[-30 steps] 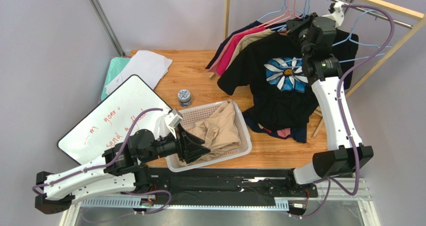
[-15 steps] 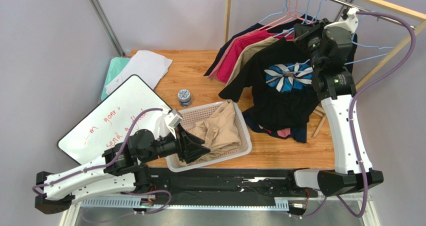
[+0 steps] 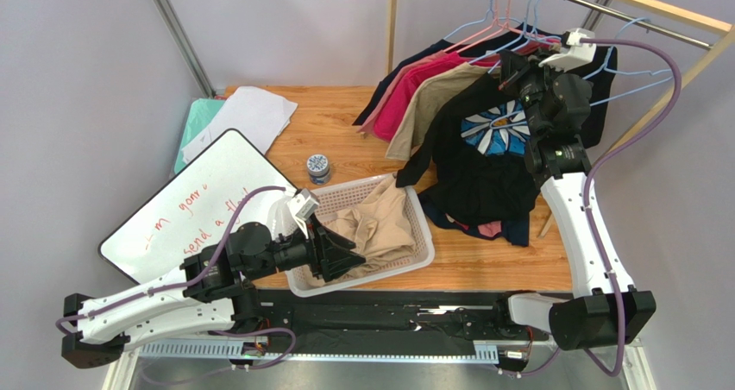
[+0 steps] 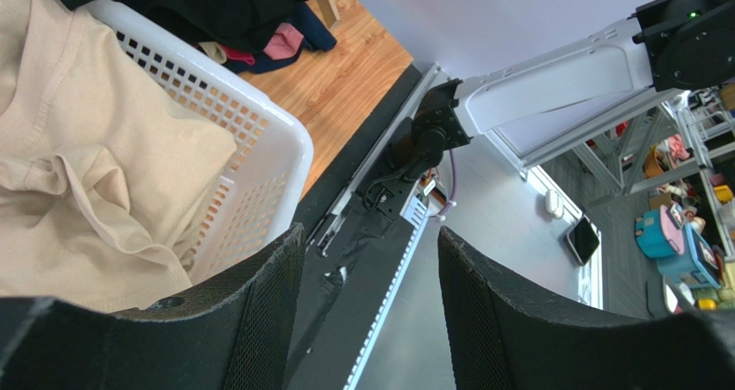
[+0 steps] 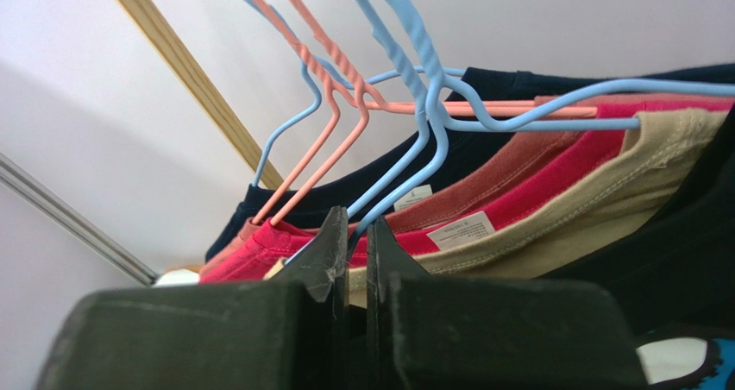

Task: Remove the t-shirt from the hanger

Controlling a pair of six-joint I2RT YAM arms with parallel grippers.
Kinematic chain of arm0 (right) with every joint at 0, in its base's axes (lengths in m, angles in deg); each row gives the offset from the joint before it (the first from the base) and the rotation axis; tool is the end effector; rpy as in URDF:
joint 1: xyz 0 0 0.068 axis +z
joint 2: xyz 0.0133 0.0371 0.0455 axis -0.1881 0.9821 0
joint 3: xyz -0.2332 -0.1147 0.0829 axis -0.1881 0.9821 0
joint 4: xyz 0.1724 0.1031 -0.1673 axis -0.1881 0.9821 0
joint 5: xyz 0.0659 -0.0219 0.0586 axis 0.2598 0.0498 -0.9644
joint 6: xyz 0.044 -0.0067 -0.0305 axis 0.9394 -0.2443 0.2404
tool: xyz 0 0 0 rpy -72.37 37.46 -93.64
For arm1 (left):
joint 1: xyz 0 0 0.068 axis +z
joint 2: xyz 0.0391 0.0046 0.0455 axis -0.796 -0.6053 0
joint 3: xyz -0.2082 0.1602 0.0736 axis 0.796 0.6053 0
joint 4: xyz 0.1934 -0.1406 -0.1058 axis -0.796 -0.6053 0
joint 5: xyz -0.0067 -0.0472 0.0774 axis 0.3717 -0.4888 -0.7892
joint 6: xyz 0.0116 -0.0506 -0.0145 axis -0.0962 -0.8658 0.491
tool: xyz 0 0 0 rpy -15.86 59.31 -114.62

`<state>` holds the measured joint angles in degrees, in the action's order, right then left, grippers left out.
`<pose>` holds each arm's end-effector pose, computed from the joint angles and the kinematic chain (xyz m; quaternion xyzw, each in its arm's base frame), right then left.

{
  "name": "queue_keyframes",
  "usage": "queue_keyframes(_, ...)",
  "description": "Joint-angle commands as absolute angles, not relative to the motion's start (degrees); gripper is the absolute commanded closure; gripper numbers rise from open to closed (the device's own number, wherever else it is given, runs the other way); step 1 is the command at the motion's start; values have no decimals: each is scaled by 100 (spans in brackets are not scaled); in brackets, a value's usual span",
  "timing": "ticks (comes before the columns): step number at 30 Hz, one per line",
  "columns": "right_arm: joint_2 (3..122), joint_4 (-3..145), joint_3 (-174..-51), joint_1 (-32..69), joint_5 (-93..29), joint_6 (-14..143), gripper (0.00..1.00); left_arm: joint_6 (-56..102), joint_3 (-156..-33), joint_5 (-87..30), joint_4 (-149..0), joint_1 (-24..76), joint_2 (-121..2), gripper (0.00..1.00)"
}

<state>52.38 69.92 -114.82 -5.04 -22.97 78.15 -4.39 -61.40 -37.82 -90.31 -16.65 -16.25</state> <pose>0.2756 0.0270 0.4675 0.0944 0.6502 0.1618 0.7363 0.0507 -0.1330 0.3290 0.1939 0.7250 -0.5313 0.3930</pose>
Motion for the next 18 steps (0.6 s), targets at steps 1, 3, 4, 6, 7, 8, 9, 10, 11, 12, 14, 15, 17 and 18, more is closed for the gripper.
queue_keyframes(1,4919,5449,-11206,-504,-2787,6599,100,-424,-6190,-3735,-8804,-1694,-1676,37)
queue_keyframes(3,4857,5369,-11180,-504,-2761,6476,100,-397,-6243,-3735,-8874,-1703,-1702,37)
queue_keyframes(4,4814,5238,-11128,-504,-2770,6397,100,-380,-6260,-3735,-8900,-1695,-1737,37)
queue_keyframes(6,4752,5132,-11092,-504,-2770,6142,100,-344,-6313,-3735,-8953,-1695,-1746,37)
queue_keyframes(7,4734,5079,-11092,-504,-2779,6054,100,-336,-6322,-3735,-8945,-1694,-1764,37)
queue_keyframes(8,4734,5044,-11092,-504,-2857,5879,100,-336,-6322,-3735,-8936,-1694,-1773,37)
queue_keyframes(9,4752,5026,-11092,-504,-2893,5808,100,-336,-6322,-3735,-8910,-1694,-1781,37)
queue_keyframes(10,4760,5000,-11109,-504,-2893,5790,100,-327,-6322,-3735,-8901,-1694,-1808,37)
queue_keyframes(11,4769,4982,-11118,-504,-2893,5607,100,-336,-6322,-3735,-8883,-1694,-1817,37)
queue_keyframes(12,4769,4973,-11118,-504,-2910,5562,100,-344,-6331,-3614,-8866,-1703,-1843,37)
queue_keyframes(14,4769,4956,-11136,-504,-3033,5500,100,-344,-6357,-3586,-8857,-1694,-1887,37)
queue_keyframes(15,4769,4956,-11153,-504,-3034,5500,100,-336,-6366,-3569,-8874,-1694,-1904,37)
queue_keyframes(17,4743,5026,-11136,-495,-3129,5482,100,-327,-6366,-3577,-8892,-1703,-1913,37)
queue_keyframes(18,4708,4991,-10997,-504,-3165,5447,100,-327,-6366,-3595,-8892,-1703,-1913,37)
